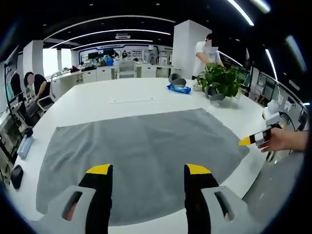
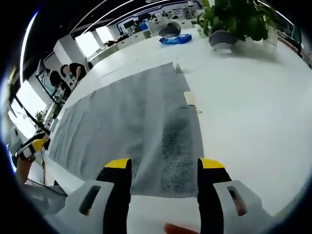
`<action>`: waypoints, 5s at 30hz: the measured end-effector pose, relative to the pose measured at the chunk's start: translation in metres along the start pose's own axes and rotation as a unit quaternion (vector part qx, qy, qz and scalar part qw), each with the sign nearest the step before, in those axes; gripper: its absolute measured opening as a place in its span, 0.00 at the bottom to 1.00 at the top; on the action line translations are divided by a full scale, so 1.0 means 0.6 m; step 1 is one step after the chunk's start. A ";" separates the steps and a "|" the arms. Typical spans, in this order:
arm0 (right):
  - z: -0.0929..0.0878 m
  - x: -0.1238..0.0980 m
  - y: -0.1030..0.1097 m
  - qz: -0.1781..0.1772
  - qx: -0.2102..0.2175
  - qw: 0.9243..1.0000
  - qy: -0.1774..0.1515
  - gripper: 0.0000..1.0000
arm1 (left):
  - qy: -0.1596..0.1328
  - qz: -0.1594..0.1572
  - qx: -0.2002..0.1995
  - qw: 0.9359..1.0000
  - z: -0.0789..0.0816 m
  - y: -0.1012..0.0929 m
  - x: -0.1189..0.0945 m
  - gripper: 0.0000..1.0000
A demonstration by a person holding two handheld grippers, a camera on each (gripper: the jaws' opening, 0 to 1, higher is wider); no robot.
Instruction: Fold the towel on the table until its edges align and the towel forms a compact rectangular stack.
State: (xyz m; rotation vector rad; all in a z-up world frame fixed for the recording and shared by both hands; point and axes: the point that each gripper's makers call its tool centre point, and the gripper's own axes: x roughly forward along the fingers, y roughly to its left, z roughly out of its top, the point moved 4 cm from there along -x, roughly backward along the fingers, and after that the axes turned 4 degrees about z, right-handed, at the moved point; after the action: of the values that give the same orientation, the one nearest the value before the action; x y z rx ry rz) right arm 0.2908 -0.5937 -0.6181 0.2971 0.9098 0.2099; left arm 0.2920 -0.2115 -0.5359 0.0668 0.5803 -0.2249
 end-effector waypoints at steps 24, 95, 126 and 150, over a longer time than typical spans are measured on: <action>-0.018 0.011 0.002 -0.064 -0.153 0.985 0.053 0.50 | -0.028 -0.007 -0.006 1.000 0.022 -0.007 -0.011 0.60; -0.022 -0.018 -0.053 -0.071 -0.025 0.995 0.067 0.18 | -0.055 -0.255 0.132 0.956 0.318 -0.411 0.351 0.48; -0.023 -0.010 -0.039 -0.090 -0.128 0.983 0.099 0.01 | -0.035 -0.250 0.143 0.957 0.283 -0.462 0.445 0.45; -0.023 -0.008 -0.038 -0.087 -0.134 0.982 0.099 0.00 | 0.005 -0.230 0.195 0.953 0.189 -0.486 0.554 0.28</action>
State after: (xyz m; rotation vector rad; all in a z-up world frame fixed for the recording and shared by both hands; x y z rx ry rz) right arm 0.2782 -0.6146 -0.6302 -0.0554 1.0843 0.2004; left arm 0.5560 -0.5736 -0.6240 0.3179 0.5487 -0.7928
